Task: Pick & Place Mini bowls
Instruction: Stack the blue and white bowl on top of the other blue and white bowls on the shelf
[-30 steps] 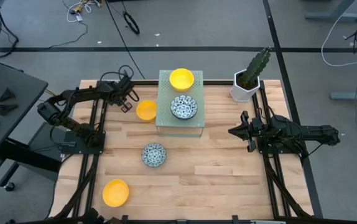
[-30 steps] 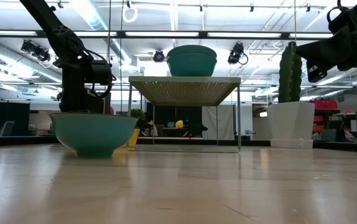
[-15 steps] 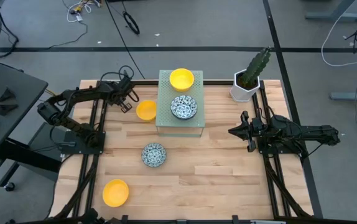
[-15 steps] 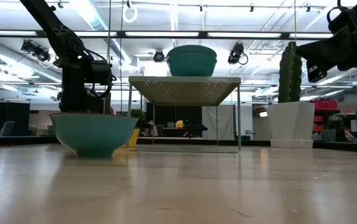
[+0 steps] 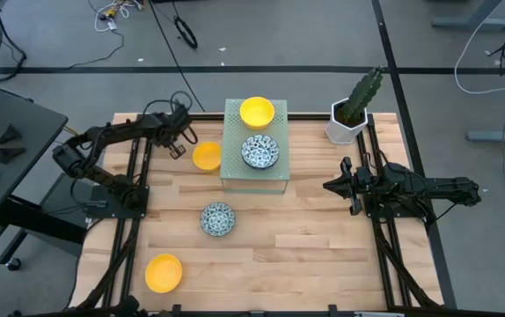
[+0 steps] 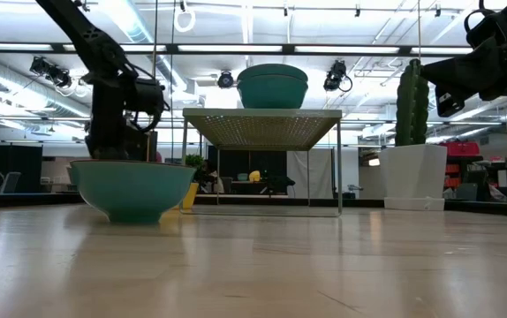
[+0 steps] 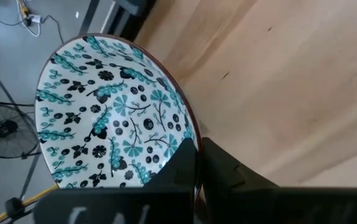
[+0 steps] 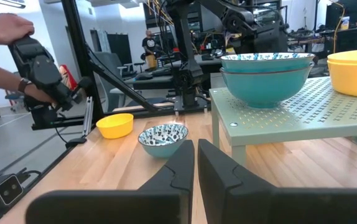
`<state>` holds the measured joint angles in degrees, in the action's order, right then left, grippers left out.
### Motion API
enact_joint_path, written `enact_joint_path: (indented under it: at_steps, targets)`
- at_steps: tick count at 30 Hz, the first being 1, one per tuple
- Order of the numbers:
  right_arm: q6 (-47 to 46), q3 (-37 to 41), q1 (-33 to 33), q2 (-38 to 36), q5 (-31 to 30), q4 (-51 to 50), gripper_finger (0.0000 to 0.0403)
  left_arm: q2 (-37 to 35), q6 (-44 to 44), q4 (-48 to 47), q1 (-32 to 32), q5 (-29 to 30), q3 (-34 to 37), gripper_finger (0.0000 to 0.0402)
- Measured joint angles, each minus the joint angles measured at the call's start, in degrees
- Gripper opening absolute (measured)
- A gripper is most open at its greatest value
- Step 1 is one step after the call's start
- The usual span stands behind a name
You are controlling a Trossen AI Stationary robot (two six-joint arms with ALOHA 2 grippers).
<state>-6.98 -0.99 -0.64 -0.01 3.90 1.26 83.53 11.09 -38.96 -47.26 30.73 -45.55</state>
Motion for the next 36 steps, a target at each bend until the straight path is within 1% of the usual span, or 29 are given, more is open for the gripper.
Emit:
enact_joint_path:
  at_steps: [13, 26, 36]
  targets:
    - [0.0, 0.0, 0.0, 0.0, 0.0, 0.0, 0.0027, -3.3, -1.1, -14.0, 2.4, 1.3, -13.0, 0.0011]
    - [0.0, 0.0, 0.0, 0.0, 0.0, 0.0, 0.0027, -3.4, -2.7, -25.3, 7.6, 3.1, -29.0, 0.0011]
    - [0.0, 0.0, 0.0, 0.0, 0.0, 0.0, 0.0027, -3.4, -1.4, -32.3, 11.9, 4.3, -42.7, 0.0010]
